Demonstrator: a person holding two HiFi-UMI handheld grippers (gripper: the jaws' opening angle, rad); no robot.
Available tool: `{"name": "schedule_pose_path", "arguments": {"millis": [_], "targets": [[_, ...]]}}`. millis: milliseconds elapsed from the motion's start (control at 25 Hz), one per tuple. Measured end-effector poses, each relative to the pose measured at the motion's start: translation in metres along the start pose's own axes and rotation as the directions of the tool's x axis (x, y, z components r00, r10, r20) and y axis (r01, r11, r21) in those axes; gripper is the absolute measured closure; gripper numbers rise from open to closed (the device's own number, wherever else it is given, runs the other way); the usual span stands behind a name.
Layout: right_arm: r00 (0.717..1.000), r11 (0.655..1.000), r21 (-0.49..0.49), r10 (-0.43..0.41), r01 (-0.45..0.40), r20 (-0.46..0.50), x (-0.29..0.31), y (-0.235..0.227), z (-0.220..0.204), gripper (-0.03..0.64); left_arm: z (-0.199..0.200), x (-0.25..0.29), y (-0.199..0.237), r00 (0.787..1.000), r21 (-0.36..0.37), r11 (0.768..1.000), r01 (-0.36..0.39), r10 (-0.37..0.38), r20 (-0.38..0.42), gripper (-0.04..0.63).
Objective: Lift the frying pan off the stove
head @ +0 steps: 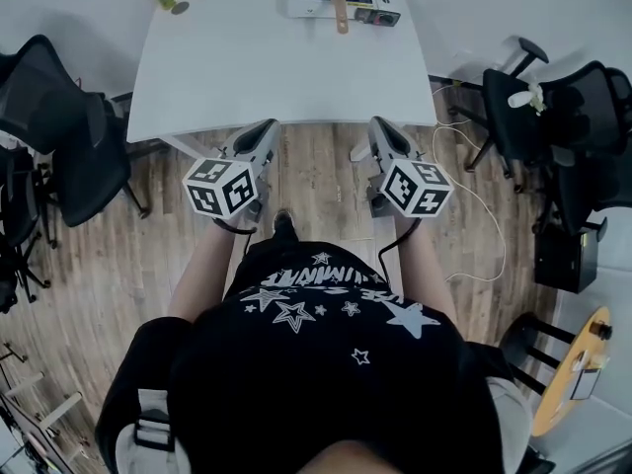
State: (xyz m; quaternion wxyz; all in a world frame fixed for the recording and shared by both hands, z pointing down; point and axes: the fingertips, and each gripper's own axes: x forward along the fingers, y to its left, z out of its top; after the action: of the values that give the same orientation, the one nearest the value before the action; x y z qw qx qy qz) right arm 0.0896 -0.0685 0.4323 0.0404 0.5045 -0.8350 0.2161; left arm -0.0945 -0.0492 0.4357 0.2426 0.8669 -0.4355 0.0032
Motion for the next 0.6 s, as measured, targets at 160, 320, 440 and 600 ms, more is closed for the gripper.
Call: {"name": "schedule_pose_path", "arguments": {"millis": [160,320,440,600], "targets": [[0.999,0.995,-0.096,-0.033,0.031,-0.022,0.027,0.005,0.009,0.607,0.011,0.012,0.022,1.0,-0.005,1.0,0.019,-0.019,-0.003,0.577],[0.999,0.996,-0.081,-0.03,0.029,-0.019,0.055,0.009,0.017,0.607,0.022,0.025,0.042,0.999,-0.013,0.999,0.038,-0.038,-0.004,0.577],[0.999,0.997,-0.053,-0.05,0.049,-0.019,0.071,0.005,0.021,0.607,0.029,0.033,0.053,0.998,-0.013,0.998,0.061,-0.061,-0.008,0.577],[0.997,0.997,-0.028,-0.077,0.077,-0.019,0.093,0.002,0.027,0.607,0.039,0.039,0.07,0.997,-0.015,0.997,0.079,-0.08,-0.008,0.577]]}}
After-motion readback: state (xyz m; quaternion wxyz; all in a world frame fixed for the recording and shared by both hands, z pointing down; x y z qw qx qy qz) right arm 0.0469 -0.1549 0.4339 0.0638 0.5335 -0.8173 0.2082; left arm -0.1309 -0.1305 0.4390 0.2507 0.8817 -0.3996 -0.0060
